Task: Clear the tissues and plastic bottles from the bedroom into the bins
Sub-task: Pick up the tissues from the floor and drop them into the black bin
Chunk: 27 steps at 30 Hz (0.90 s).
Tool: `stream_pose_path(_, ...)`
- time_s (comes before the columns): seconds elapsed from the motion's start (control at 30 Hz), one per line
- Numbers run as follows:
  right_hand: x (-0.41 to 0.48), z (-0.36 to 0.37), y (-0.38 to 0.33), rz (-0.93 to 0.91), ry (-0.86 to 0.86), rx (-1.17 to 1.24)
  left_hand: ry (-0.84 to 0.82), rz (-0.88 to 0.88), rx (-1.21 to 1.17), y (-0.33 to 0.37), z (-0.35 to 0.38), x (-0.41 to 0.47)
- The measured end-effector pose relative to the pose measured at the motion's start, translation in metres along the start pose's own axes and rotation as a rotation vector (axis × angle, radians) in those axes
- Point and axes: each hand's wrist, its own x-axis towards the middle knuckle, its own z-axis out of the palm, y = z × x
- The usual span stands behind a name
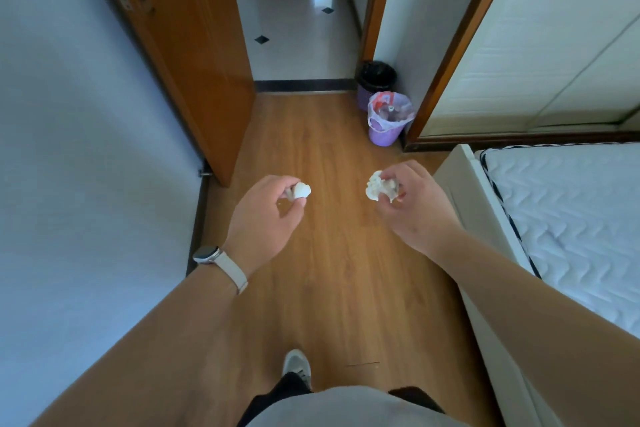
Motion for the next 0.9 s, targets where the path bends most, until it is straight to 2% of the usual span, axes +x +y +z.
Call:
stream_pose_path(0.27,0.056,0.024,-0.011,0.055,0.043,-0.022,-0.041,0.043,-0.025,-0.039,-0.014,0.062)
stream_pose_path(0.5,0.119,0.042,0.017,0.091,0.078,0.028,-0.076,0.064,0.0,-0.056,0.002,0.127)
stream_pose_path(0.73,0.229,0.055,0.063,0.12,0.058,0.104,-0.082,0.042,0.06,-0.054,0.022,0.241)
stream_pose_path(0.9,0.315,0.038,0.104,0.175,0.007,0.118,-0.132,0.015,0.087,-0.04,0.046,0.338)
